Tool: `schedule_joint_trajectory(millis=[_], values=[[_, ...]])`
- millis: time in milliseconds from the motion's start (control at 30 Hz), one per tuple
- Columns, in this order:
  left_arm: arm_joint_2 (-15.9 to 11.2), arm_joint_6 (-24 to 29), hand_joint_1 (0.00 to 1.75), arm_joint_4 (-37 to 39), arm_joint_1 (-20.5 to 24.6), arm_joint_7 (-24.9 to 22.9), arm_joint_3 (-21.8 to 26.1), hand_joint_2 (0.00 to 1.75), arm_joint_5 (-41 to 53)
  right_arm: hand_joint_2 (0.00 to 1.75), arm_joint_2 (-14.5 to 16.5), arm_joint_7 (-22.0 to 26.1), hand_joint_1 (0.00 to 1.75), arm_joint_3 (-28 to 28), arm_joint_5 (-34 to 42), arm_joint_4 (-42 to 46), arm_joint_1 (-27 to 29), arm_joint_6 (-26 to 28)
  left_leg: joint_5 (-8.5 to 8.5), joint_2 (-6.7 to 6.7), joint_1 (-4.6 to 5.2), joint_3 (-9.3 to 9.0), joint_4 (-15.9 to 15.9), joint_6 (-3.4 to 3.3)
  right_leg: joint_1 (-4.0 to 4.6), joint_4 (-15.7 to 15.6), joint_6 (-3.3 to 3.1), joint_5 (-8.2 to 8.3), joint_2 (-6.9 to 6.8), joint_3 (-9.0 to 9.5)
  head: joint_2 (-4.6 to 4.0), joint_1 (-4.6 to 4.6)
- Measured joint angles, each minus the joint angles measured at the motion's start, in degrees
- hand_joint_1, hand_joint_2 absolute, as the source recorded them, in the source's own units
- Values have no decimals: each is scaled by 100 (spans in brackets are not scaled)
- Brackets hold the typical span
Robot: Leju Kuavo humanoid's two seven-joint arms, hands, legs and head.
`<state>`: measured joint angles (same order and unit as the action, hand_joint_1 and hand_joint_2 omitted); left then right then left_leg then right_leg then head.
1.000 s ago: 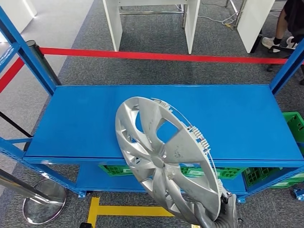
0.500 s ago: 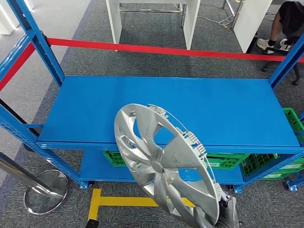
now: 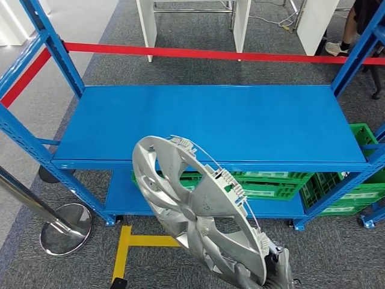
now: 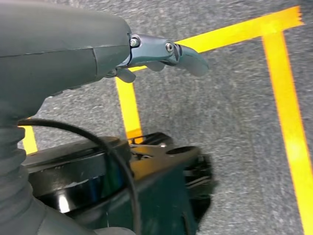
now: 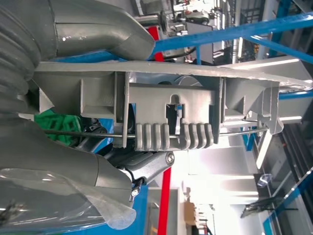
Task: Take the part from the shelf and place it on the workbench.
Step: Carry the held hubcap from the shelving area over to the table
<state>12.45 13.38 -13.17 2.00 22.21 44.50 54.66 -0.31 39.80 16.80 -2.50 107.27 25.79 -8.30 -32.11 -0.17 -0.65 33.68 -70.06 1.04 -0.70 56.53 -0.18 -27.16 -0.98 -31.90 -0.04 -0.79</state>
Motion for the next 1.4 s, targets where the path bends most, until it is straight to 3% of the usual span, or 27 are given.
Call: schedule_joint_trajectory(millis=[33,100,167,233,267,367,400,433,467,533,600,633,667,733,767,867,900,933,967,1000,1067,1133,1167,1233,1267,1300,1400], values=[[0,0,0,-1,4,1,-2,175,0,175,-15,0,175,18,-1,0,-4,13,101,-3,-11,-274,401,-4,-3,47,25,35,1,-84,-1,-1],[2,-1,0,0,14,3,-4,175,2,175,-41,0,175,53,-1,0,-19,41,106,-15,-2,-711,1136,-41,1,122,90,103,1,-207,-1,5],[6,-4,0,1,21,4,-4,175,20,175,-68,2,175,88,4,1,-39,80,51,-22,29,-771,1356,-103,2,138,169,199,-2,-281,-2,10],[13,-11,0,4,21,4,-4,175,46,175,-105,3,175,118,10,7,-47,126,136,-4,26,-673,1374,-199,-18,157,244,203,13,-349,-2,9],[16,-15,0,6,21,4,-5,175,55,175,-124,3,175,130,13,11,-45,142,203,8,22,-613,1384,-258,-27,247,274,55,31,-403,-2,17],[26,-19,0,8,29,6,-7,175,67,175,-174,2,175,155,15,17,-48,166,410,39,37,-378,1386,-354,-36,1095,326,-791,73,-639,0,39],[27,-20,0,8,30,9,-7,175,72,175,-191,2,175,164,11,17,-53,183,481,43,48,-285,1377,-359,-36,1431,337,-938,76,-679,0,41],[27,-20,0,8,31,12,-7,175,83,175,-208,2,175,179,-1,17,-61,213,554,46,60,-183,1364,-360,-36,1658,342,-934,77,-656,0,41],[28,-20,0,8,33,15,-7,175,95,175,-226,2,175,199,-17,17,-71,254,622,48,67,-80,1348,-355,-36,1710,341,-796,77,-555,0,41],[34,-20,0,8,37,17,-7,175,125,175,-266,1,175,249,-50,22,-98,341,750,47,78,104,1309,-330,-35,1246,312,-459,77,-63,-1,40],[42,-20,0,8,43,17,-8,175,150,175,-314,-1,175,308,-66,47,-147,402,861,41,99,228,1259,-284,-21,327,262,-492,79,622,0,39],[43,-21,0,8,47,18,-9,175,163,175,-339,0,175,343,-74,62,-172,427,920,40,103,265,1244,-257,-8,-9,232,-589,84,826,0,35],[45,-21,0,8,50,18,-9,175,171,175,-362,2,175,379,-81,78,-191,447,979,41,104,293,1240,-226,8,-197,200,-657,87,915,0,34],[44,-22,0,10,44,19,-8,175,175,175,-396,5,175,443,-97,91,-207,471,1020,31,91,343,1231,-161,7,-224,113,-611,75,800,-1,32],[43,-22,0,11,38,19,-7,175,175,175,-409,4,175,467,-102,95,-210,474,886,24,85,377,1158,-125,-1,-219,64,-553,60,734,-1,25],[37,-22,0,12,31,19,-7,175,175,175,-431,1,175,514,-110,96,-215,475,-20,16,62,500,352,-31,-7,-206,-21,-351,23,502,-2,-14],[36,-22,0,12,34,19,-7,175,176,175,-436,2,175,524,-111,96,-217,477,-227,16,56,518,-7,-12,-2,-190,-24,-285,14,433,-2,-19],[34,-22,0,12,36,19,-7,175,178,175,-441,2,175,531,-116,96,-221,486,-279,16,54,498,-277,-2,3,-161,-21,-222,6,350,-2,-19],[34,-24,0,12,37,19,-7,175,181,175,-449,2,175,542,-125,96,-226,509,-193,16,52,424,-402,-2,6,-122,-14,-165,-1,257,-2,-20],[33,-27,0,12,38,19,-7,175,186,175,-462,2,175,562,-139,96,-234,542,-22,16,51,278,-335,-12,7,-73,-5,-115,-5,161,-2,-19],[32,-34,0,12,42,26,-8,175,206,175,-497,1,175,625,-164,96,-256,631,218,9,55,-239,324,-59,13,33,25,-39,-2,-36,-2,-20],[31,-37,0,12,51,34,-9,175,227,175,-538,0,175,692,-171,96,-284,711,144,0,72,-707,1085,-111,23,104,75,36,1,-157,-2,-16],[31,-37,0,12,56,37,-9,175,236,175,-562,1,175,725,-171,96,-300,745,76,-4,84,-803,1289,-128,26,116,107,85,0,-199,-2,-15],[36,-42,0,13,60,37,-9,175,252,175,-618,2,175,797,-178,96,-336,811,98,9,83,-751,1388,-178,19,125,177,162,5,-269,-1,-14],[40,-46,0,14,62,37,-9,175,260,175,-648,3,175,830,-183,96,-349,838,146,20,75,-690,1401,-221,14,172,212,90,15,-322,0,-9],[44,-51,0,15,63,37,-9,175,268,175,-678,3,175,861,-190,96,-359,861,205,32,65,-617,1412,-274,12,298,241,-85,31,-389,-1,4],[51,-56,0,16,68,37,-9,175,288,175,-760,1,175,936,-206,95,-377,889,397,56,78,-392,1410,-358,5,1224,292,-873,68,-635,-1,52]])
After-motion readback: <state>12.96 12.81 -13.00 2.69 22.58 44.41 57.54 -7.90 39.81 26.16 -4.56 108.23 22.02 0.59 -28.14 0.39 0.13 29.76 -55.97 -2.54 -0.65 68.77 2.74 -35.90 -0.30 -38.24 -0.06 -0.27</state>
